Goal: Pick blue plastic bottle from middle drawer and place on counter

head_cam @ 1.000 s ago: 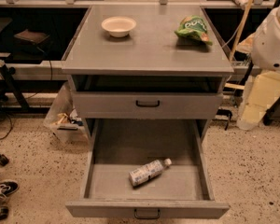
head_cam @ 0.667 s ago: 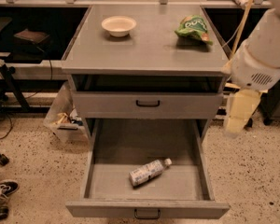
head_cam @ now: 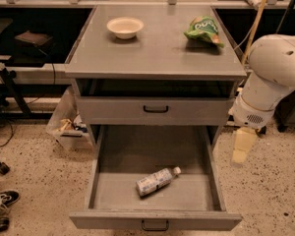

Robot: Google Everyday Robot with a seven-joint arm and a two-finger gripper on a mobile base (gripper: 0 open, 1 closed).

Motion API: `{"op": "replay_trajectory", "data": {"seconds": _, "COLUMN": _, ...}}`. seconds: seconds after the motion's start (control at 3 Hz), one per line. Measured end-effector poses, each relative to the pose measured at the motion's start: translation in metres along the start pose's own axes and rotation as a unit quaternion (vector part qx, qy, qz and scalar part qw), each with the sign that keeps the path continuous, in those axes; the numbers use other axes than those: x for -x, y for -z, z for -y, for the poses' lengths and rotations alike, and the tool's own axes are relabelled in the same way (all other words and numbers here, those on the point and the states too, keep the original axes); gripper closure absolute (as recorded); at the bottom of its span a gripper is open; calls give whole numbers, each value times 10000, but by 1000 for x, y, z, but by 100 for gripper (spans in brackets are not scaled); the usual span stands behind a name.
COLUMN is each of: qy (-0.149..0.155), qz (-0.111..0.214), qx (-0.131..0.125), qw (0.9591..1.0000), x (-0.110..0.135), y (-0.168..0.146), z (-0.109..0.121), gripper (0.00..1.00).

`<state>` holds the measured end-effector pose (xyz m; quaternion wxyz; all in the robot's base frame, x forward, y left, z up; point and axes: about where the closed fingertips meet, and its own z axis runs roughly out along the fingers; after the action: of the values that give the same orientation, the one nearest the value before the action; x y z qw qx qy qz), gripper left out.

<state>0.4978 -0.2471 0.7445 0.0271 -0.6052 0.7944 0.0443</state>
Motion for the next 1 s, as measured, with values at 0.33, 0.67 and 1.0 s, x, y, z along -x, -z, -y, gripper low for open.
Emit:
{"op": "replay_trajectory", "data": {"seconds": 0.33, "qy": 0, "qz": 0, "qx": 1, "qw": 10000, "x": 0, "y": 0, "z": 0, "gripper": 0}}
{"op": "replay_trajectory", "data": {"seconds": 0.67, "qy": 288, "qz": 214, "qx": 302, "qw": 9989, "x": 19, "y": -43, "z": 2, "gripper": 0}}
{"op": "replay_trajectory", "data": {"seconds": 1.0, "qy": 661, "qz": 852, "qx": 818, "qw": 9908, "x": 65, "y": -122, "z": -2, "gripper": 0}}
